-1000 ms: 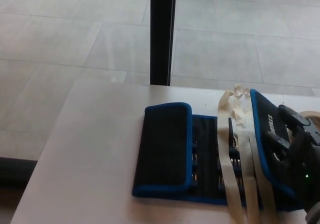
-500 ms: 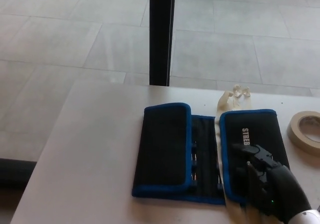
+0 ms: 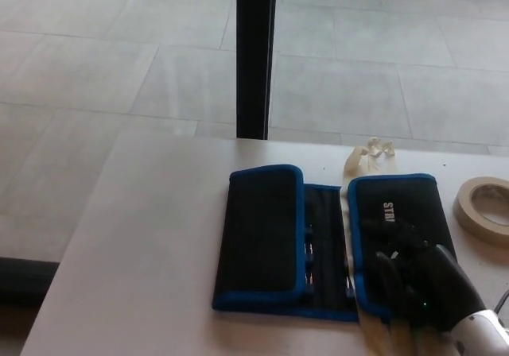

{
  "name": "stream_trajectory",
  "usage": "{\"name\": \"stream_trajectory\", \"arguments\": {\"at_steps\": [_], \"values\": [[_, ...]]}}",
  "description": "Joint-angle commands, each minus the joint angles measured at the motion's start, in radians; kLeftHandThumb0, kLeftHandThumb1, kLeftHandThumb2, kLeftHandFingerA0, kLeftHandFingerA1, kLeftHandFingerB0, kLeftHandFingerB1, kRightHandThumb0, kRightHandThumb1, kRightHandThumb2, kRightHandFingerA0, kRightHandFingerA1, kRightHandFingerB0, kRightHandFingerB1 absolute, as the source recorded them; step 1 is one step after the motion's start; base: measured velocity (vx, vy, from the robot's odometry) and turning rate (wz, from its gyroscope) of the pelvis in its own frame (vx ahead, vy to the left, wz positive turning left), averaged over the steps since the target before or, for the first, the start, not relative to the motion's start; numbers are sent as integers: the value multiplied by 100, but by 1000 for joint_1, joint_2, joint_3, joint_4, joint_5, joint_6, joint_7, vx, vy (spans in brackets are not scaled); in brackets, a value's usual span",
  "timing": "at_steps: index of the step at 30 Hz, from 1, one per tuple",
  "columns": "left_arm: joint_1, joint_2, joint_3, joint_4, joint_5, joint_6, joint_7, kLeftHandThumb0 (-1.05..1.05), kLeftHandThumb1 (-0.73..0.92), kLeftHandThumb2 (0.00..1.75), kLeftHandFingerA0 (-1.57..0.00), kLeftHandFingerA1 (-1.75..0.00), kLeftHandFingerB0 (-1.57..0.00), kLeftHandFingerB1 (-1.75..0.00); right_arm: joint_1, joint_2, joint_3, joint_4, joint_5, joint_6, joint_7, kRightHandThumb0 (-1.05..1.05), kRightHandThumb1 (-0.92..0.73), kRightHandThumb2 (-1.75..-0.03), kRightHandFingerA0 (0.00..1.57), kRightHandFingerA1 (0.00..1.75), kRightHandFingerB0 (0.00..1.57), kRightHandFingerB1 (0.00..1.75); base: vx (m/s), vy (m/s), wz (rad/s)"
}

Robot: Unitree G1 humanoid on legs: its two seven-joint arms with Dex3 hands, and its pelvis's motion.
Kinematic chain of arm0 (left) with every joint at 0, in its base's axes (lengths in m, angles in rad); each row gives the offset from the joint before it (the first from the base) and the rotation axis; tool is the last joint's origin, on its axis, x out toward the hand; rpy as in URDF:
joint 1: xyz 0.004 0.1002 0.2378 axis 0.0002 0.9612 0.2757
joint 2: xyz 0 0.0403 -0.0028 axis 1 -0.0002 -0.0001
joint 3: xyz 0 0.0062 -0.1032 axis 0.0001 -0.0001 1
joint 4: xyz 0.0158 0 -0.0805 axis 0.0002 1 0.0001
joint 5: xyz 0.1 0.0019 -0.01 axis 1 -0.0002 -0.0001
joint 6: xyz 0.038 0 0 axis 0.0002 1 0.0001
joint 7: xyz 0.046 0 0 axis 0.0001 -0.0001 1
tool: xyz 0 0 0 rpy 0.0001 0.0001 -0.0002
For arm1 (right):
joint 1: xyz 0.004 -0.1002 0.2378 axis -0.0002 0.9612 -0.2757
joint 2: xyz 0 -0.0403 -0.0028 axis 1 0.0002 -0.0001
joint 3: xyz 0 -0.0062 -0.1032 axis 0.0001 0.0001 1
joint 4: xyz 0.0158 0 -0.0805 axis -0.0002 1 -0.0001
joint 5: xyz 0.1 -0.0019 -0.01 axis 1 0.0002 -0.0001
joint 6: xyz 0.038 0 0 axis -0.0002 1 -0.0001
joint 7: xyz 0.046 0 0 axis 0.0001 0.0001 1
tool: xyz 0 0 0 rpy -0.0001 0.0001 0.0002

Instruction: The robot uses its right hand to lift an edge of the toolkit kept in middle of the desk and make one fold in it

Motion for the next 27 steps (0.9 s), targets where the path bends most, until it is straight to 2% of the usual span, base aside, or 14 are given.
{"name": "stream_trajectory", "arguments": {"at_steps": [1,4,10,11,12,13,14,18,19,21,22,23,25,27], "values": [[12,26,-19,5,27,-45,11,-72,89,67,-39,-56,-31,-32,78,-42,-67,123,-14,146,35,-71,-92,-75,24,62,19,47,0,0,0],[15,25,-18,-2,21,-38,9,-73,89,67,-38,-59,-30,-35,81,-19,-160,-35,115,215,94,-69,-92,-79,23,60,16,46,-8,6,6],[43,22,-12,-34,10,-30,6,-74,89,67,-37,-59,-31,-35,11,-30,-466,-537,615,623,45,-74,-92,-75,39,65,28,46,0,0,0],[49,21,-11,-38,9,-36,-1,-74,88,67,-37,-60,-30,-35,2,-61,-513,-593,690,661,27,-74,-92,-78,42,66,28,46,63,-1,8],[50,22,-9,-41,5,-32,-3,-74,88,67,-36,-60,-30,-35,-6,-99,-558,-630,761,670,22,-67,-79,-112,40,68,28,56,61,-1,8],[51,23,-6,-40,3,-31,-5,-74,88,67,-36,-60,-30,-35,-10,-122,-588,-646,802,672,25,-67,-79,-112,40,68,28,56,0,0,0],[47,28,-5,-29,3,-33,-7,-74,88,67,-37,-56,-31,-33,-12,-151,-628,-663,868,673,16,-72,-92,-74,45,70,28,46,0,0,0],[43,30,-6,-13,4,-37,-12,-73,89,67,-37,-56,-31,-34,-27,-317,-821,-704,1133,679,-59,-73,-92,-71,44,76,36,49,0,0,0],[43,30,-10,-24,9,-32,-3,-72,89,67,-36,-56,-30,-33,-38,-386,-926,-670,1179,667,-45,-69,-79,-114,47,80,29,59,0,0,0],[38,28,-11,-25,11,-35,2,-73,89,67,-36,-55,-29,-33,-46,-415,-992,-636,1218,663,-64,-69,-76,-112,52,81,27,58,0,0,0],[33,29,-12,-20,12,-37,3,-72,89,67,-36,-55,-30,-33,-49,-425,-1029,-616,1243,660,-94,-74,-92,-74,59,84,34,51,0,0,0],[37,31,-17,-27,18,-41,4,-73,90,67,-35,-56,-29,-33,-47,-440,-1082,-579,1245,663,-102,-72,-92,-70,60,82,44,53,0,0,0],[35,25,3,-33,-12,-21,-15,-73,87,66,-35,-59,-31,-36,-3,-454,-1208,-495,1057,619,-19,-73,-92,-67,74,71,60,51,0,0,0],[27,25,14,-22,-29,-16,-30,-74,88,67,-34,-59,-30,-36,48,-456,-1290,-411,951,553,34,-74,-89,-67,84,70,66,55,0,0,0]]}}
